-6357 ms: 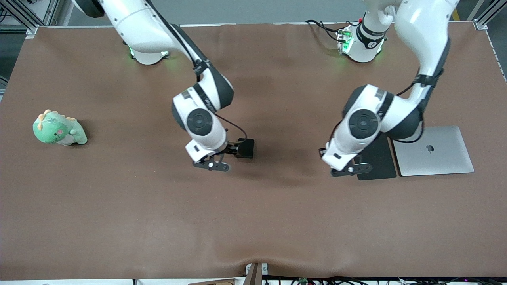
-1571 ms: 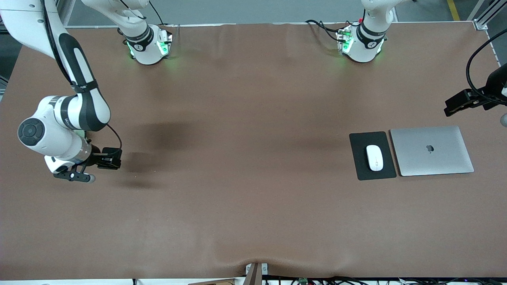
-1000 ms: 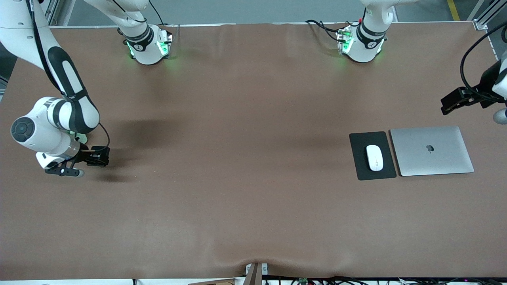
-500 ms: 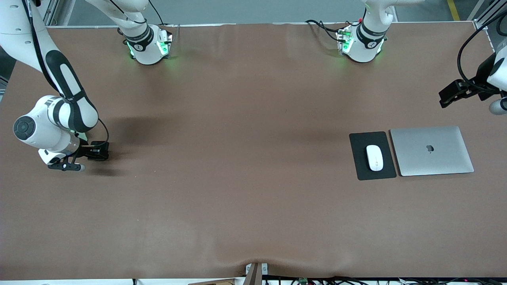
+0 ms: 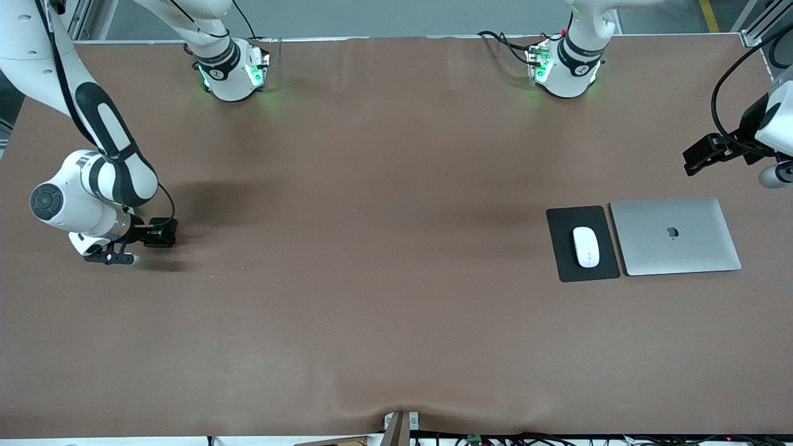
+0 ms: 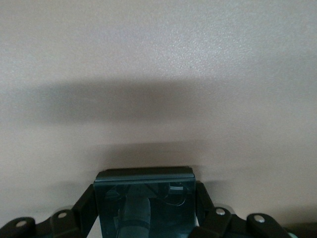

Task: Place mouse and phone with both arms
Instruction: 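Lower the black phone beside the green plush and open the right gripper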

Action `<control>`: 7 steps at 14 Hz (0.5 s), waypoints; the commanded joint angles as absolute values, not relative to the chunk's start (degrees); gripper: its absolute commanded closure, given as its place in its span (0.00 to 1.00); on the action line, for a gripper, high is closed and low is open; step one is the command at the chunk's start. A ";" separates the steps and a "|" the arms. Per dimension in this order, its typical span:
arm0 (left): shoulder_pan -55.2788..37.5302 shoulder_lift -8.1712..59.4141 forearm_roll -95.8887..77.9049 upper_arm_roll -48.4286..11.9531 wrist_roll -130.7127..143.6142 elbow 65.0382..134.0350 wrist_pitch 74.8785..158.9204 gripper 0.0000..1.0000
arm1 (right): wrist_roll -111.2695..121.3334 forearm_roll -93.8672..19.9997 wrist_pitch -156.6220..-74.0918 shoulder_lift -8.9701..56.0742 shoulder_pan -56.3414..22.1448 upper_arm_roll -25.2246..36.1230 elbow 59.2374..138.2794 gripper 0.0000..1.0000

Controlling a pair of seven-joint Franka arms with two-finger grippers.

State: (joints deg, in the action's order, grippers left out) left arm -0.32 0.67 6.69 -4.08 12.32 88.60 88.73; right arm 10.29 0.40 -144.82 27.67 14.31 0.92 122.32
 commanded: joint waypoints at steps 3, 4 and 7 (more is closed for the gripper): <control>0.00 -0.44 5.98 -3.78 10.99 90.35 90.70 0.00 | 10.02 1.49 -141.52 26.64 15.12 -0.35 120.86 0.00; 0.00 -0.53 5.89 -3.78 11.07 90.44 90.79 0.00 | 9.93 1.49 -139.33 26.37 14.68 -0.53 119.02 0.00; 0.00 -0.53 5.98 -3.78 11.07 91.14 90.97 0.00 | 9.84 1.49 -129.93 25.06 11.79 -0.62 112.52 0.00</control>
